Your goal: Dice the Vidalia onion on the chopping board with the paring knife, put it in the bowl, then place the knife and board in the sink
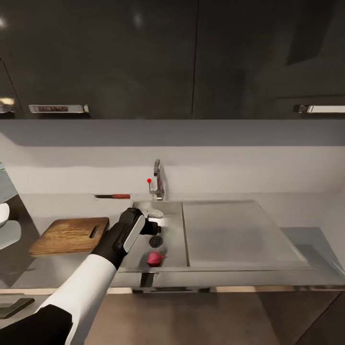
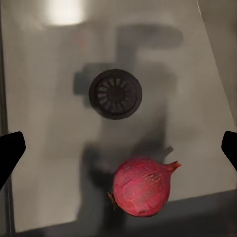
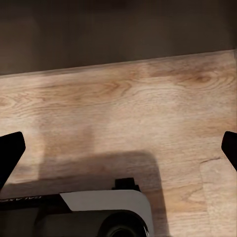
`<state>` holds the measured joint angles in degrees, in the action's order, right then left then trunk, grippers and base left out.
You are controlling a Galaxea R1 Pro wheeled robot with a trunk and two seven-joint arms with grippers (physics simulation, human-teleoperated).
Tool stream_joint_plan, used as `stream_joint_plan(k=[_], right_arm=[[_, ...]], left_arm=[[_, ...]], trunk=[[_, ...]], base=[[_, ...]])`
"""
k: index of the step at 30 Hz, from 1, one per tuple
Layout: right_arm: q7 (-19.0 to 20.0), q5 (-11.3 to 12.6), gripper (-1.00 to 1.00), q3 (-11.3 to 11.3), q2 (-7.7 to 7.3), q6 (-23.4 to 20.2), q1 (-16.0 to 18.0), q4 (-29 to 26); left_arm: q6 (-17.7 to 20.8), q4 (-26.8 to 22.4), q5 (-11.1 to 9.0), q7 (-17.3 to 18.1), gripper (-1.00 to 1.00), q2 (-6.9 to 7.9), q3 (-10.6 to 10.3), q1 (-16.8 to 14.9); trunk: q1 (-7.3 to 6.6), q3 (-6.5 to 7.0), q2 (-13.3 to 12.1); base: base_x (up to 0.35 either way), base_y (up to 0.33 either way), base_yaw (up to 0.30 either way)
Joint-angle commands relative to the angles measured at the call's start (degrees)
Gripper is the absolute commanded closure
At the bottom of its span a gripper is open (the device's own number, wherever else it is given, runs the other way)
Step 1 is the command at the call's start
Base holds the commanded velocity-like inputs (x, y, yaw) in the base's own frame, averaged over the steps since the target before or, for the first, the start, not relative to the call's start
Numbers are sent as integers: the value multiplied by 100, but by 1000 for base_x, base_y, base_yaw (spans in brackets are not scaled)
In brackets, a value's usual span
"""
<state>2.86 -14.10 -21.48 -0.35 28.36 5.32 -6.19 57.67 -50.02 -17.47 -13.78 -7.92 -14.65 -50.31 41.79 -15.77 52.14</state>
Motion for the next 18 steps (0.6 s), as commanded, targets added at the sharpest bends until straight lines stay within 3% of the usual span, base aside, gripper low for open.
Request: stream_joint_plan(k=[1, 18], right_arm=[[30, -31, -100, -50, 0, 20, 4, 6], [30, -31, -100, -56, 0, 19, 4, 5]], left_arm=[[14, 29, -60, -56, -100, 1, -11, -5], [-60, 491, -63, -51, -100, -40, -18, -5]], trunk=[[2, -8, 5], [2, -107, 5]], base=[[103, -21, 0], [17, -3, 52]])
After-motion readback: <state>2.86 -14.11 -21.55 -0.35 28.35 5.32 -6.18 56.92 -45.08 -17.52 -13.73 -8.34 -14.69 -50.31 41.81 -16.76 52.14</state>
